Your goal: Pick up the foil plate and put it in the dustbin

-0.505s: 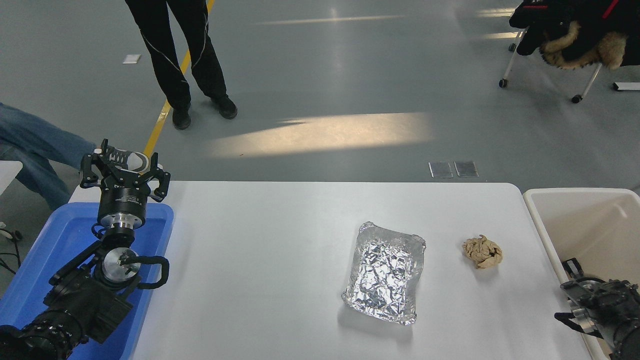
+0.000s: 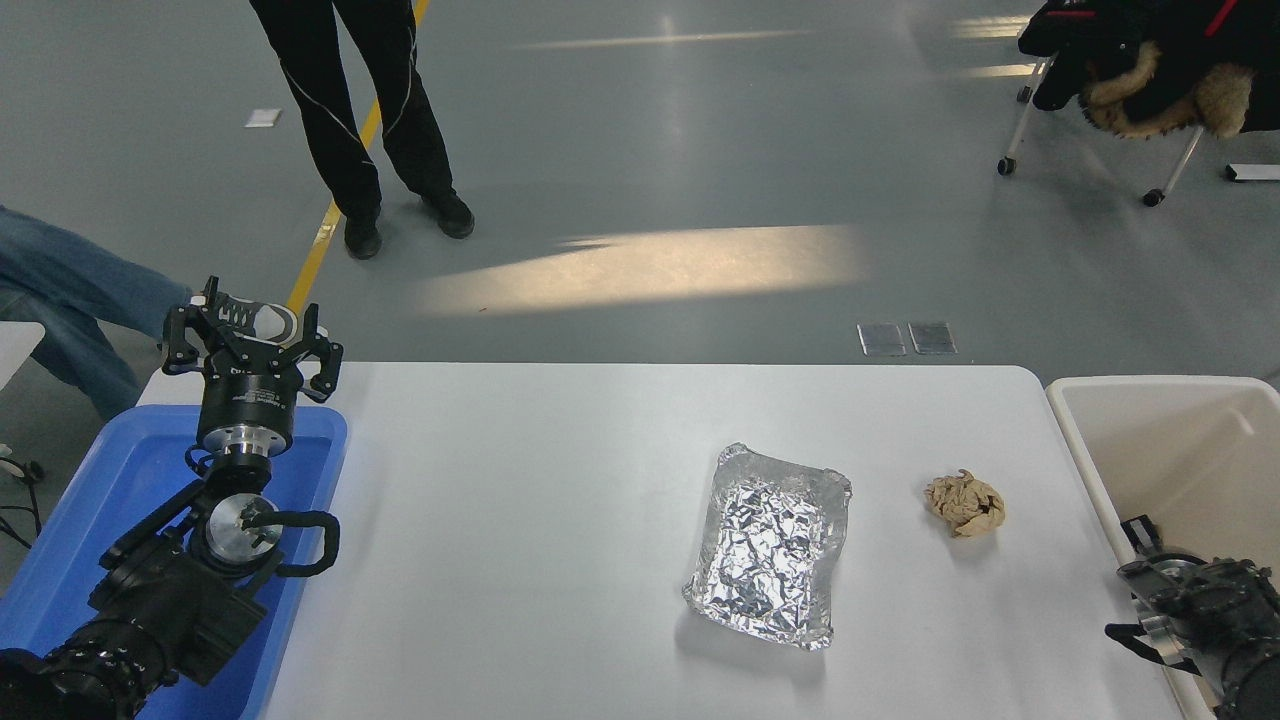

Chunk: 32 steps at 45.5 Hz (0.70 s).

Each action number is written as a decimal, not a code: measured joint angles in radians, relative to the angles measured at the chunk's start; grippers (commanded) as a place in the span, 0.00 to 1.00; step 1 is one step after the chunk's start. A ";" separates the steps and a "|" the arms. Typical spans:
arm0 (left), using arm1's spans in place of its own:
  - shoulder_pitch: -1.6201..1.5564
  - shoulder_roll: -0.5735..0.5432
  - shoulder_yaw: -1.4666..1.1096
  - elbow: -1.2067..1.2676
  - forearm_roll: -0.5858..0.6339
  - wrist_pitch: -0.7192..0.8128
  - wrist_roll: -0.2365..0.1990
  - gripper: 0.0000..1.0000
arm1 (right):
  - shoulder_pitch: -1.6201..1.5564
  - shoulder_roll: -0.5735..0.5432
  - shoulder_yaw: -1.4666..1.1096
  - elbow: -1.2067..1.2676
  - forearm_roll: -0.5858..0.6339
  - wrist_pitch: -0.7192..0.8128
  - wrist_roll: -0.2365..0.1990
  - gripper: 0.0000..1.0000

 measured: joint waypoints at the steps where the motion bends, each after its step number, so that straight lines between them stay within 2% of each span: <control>1: 0.000 0.000 0.000 0.000 0.000 0.000 0.000 0.99 | 0.001 0.000 0.000 0.000 -0.003 0.000 0.000 0.00; 11: 0.001 0.000 0.001 0.000 -0.001 0.000 0.000 0.99 | 0.029 -0.005 0.001 0.008 -0.025 0.006 0.002 0.00; 20: 0.001 0.001 0.001 0.000 -0.001 0.001 0.000 0.99 | 0.145 -0.096 0.003 0.153 -0.067 0.007 0.008 0.00; 21: 0.001 0.001 0.001 0.000 -0.001 0.001 0.000 0.99 | 0.168 -0.115 0.001 0.187 -0.071 0.006 0.008 0.01; 24: 0.001 0.001 0.001 0.000 0.000 0.001 0.000 0.99 | 0.257 -0.174 -0.009 0.310 -0.084 0.005 0.009 0.11; 32: 0.000 0.001 0.001 0.000 0.001 0.001 0.001 0.99 | 0.557 -0.269 -0.145 0.658 -0.112 0.005 0.011 0.18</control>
